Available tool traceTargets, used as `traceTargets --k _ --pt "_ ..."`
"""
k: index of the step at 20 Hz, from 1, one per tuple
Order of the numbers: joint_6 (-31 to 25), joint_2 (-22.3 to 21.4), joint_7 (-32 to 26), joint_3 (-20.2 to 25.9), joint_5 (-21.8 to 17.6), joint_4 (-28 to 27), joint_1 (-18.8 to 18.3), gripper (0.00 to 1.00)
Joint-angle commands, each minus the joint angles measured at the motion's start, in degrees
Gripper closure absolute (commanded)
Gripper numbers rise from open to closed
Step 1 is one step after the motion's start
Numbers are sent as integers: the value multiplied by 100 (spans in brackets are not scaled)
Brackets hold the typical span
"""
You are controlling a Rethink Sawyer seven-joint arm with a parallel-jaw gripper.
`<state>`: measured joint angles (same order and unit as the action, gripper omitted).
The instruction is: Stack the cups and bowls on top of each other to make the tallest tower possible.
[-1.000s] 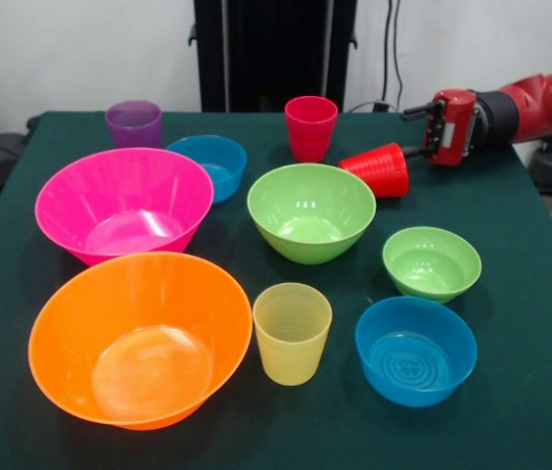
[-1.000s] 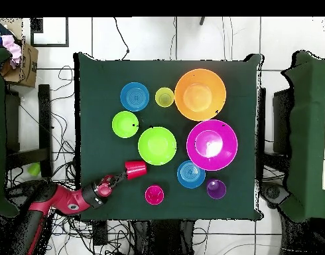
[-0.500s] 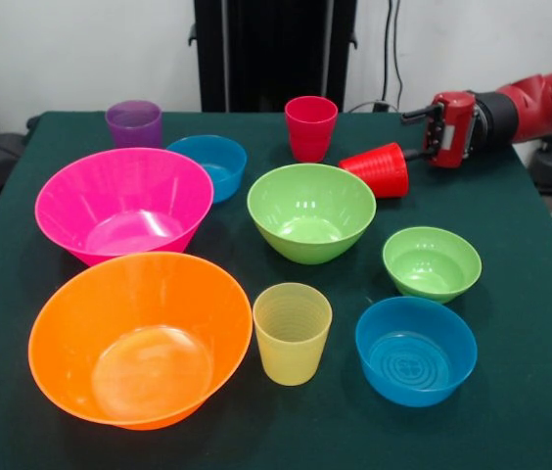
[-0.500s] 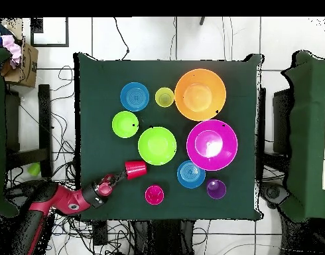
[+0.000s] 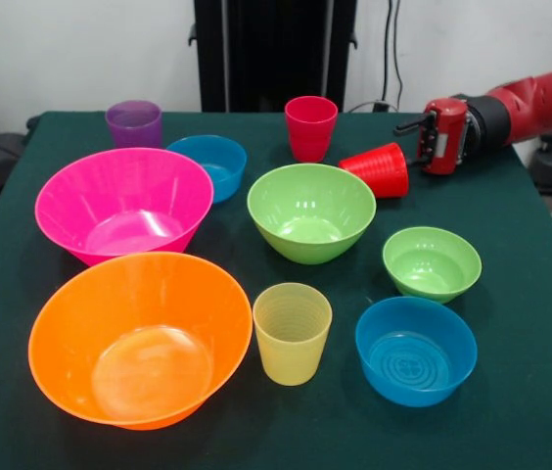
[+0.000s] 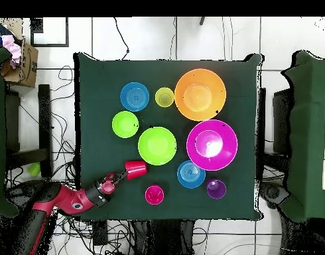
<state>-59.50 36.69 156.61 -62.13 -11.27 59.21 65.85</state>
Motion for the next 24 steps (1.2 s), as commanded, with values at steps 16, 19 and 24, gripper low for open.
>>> traceTargets --k 16,19,24 --pt "793 -65 1168 661 126 334 -148 0" --pt "757 -89 1149 693 165 368 -140 0" --pt "708 -178 855 805 153 388 -184 0"
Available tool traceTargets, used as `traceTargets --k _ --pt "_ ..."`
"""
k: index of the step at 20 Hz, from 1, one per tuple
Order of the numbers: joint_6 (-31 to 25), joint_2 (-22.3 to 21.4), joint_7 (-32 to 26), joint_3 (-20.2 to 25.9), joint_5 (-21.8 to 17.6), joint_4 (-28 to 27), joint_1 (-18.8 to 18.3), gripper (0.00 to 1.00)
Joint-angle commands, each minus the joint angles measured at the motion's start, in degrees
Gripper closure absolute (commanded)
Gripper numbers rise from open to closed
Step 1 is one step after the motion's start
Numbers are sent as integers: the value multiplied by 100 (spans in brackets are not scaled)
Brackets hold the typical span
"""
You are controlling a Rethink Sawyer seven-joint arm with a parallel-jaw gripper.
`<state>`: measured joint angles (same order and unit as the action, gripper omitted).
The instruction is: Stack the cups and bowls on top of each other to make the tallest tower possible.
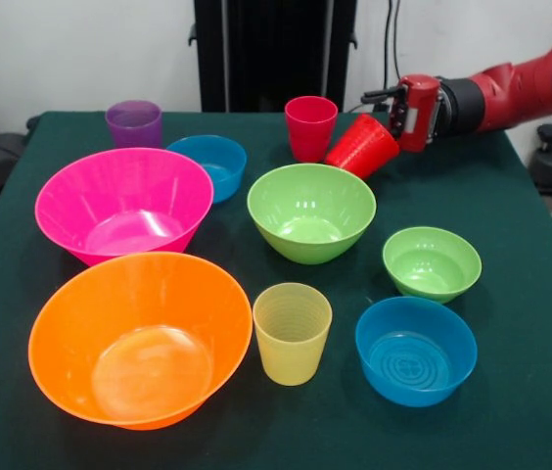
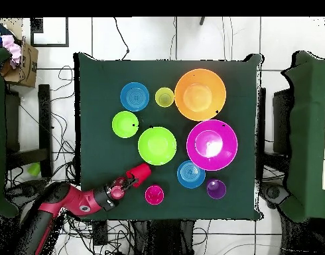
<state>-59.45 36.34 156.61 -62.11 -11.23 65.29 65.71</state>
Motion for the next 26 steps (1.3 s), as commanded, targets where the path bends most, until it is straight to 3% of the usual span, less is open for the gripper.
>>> traceTargets --k 1,20,21,26 --pt "689 -151 828 808 150 -230 -180 0" --pt "377 -140 827 796 220 -324 -255 0" --pt "370 -138 854 792 233 -324 -255 100" --pt "419 -145 898 794 238 -308 -246 100"
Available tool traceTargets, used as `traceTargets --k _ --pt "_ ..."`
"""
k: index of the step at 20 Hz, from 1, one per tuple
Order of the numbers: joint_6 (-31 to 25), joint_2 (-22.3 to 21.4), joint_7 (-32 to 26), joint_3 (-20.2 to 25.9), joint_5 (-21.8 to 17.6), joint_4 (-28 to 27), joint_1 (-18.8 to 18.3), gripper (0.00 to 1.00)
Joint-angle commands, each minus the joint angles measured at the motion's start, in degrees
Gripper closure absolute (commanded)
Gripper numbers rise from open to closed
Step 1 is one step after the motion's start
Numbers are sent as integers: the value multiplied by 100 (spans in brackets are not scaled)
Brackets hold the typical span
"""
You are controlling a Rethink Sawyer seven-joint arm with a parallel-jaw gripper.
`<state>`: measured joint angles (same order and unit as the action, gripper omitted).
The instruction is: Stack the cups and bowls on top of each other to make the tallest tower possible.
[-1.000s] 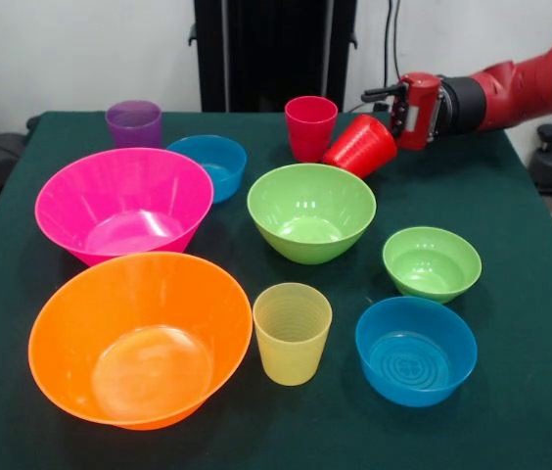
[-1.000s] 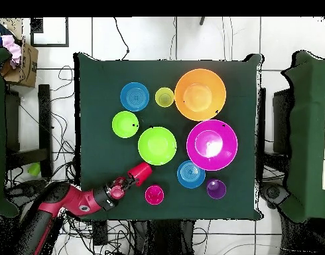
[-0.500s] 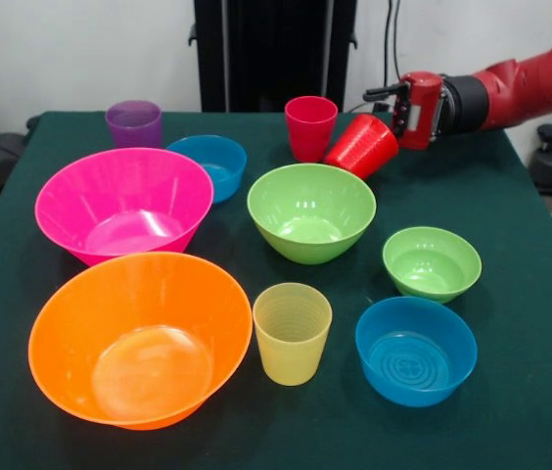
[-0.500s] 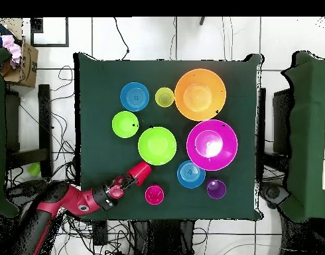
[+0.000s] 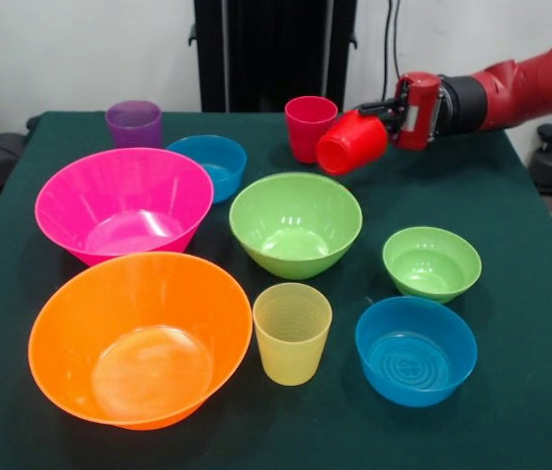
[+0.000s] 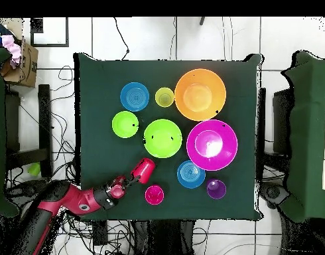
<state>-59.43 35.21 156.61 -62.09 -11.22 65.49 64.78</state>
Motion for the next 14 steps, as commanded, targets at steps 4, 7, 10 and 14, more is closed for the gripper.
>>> traceTargets --k 4,7,10,14 --pt "373 -11 986 768 272 -339 -149 100" --pt "358 2 1085 750 315 -331 -145 100" --pt "541 -57 1013 777 246 -272 -97 100" --pt "983 -498 589 1112 200 78 -119 100"
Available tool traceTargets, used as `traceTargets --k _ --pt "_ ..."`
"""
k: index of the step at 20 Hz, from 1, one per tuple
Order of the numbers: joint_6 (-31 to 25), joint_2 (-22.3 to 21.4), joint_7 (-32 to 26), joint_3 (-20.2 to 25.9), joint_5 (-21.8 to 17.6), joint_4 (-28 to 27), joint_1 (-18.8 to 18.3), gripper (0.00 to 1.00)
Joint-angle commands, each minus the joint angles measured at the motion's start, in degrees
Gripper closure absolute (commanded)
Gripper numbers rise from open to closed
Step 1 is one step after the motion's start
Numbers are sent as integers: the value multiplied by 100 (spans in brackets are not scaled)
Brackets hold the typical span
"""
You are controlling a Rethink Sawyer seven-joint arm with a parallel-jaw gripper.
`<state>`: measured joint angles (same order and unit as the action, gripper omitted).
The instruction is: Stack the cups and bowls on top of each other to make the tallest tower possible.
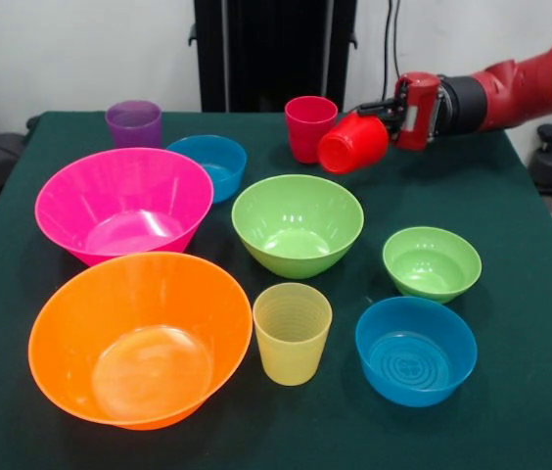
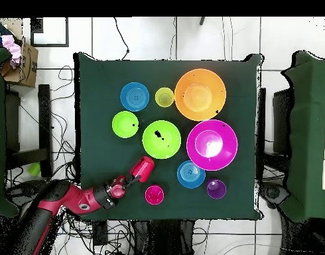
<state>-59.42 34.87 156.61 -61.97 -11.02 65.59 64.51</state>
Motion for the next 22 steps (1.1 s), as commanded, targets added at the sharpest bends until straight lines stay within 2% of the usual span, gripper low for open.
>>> traceTargets --k 1,5,6,8,13,15,18,20,21,22 --pt "1214 -716 354 1255 119 260 -108 100" --pt "1829 -1635 -394 1729 -117 955 -199 100" --pt "2003 -2046 -839 1959 -230 1202 -306 100" --pt "2248 -2576 -1235 2214 -370 1544 -463 100" --pt "2572 -3247 -1373 2540 -707 1851 -820 100" --pt "2527 -3825 -1687 2696 -891 2158 -989 100" --pt "2420 -5047 -2215 2776 -1243 2785 -1196 100" --pt "2480 -5995 -2772 2985 -1518 3203 -1512 100" --pt "2475 -6318 -2939 3103 -1606 3342 -1657 100" --pt "2403 -6921 -3356 3334 -1669 3581 -1962 100"
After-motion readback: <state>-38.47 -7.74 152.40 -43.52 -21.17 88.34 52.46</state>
